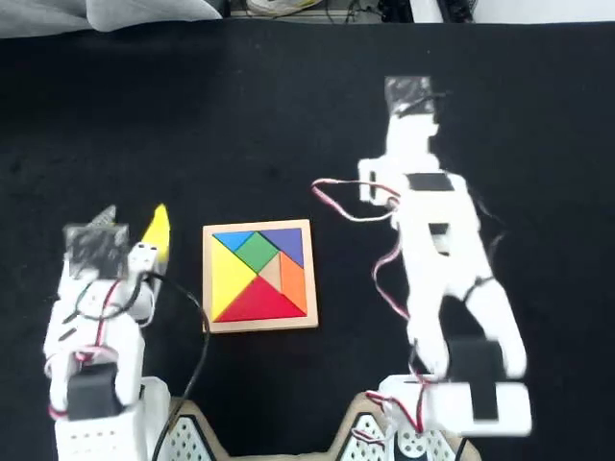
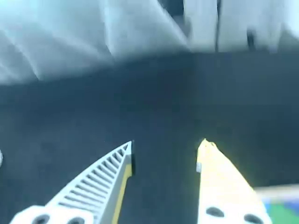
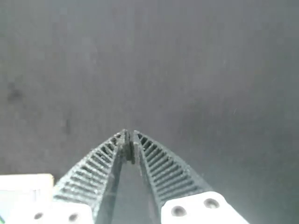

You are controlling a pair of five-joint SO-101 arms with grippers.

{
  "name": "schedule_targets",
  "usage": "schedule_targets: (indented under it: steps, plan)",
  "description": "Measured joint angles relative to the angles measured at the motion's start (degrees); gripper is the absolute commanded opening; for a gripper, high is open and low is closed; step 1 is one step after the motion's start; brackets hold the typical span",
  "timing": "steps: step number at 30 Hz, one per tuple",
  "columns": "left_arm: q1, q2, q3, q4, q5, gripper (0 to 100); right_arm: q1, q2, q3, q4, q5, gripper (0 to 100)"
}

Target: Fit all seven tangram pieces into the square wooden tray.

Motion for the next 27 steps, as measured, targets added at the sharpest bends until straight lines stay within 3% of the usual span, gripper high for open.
schedule_targets:
  steps: [12, 17, 22, 27]
  plan:
    - [-3.87, -0.35, -9.05, -2.46, 3.52, 24, 0.09, -39.38, 6.95, 0.09, 0.0, 1.5]
    - [-1.23, -1.93, -19.08, 7.12, 9.05, 24, 0.09, -64.88, 15.21, 0.09, 0.0, 1.5]
    - [4.48, -2.73, -26.55, 17.93, 9.58, 24, -0.18, -90.55, 25.32, 0.18, 0.0, 1.5]
    - [5.45, -2.73, -24.44, 21.36, 9.58, 24, 0.0, -93.89, 31.82, 5.36, 0.0, 1.5]
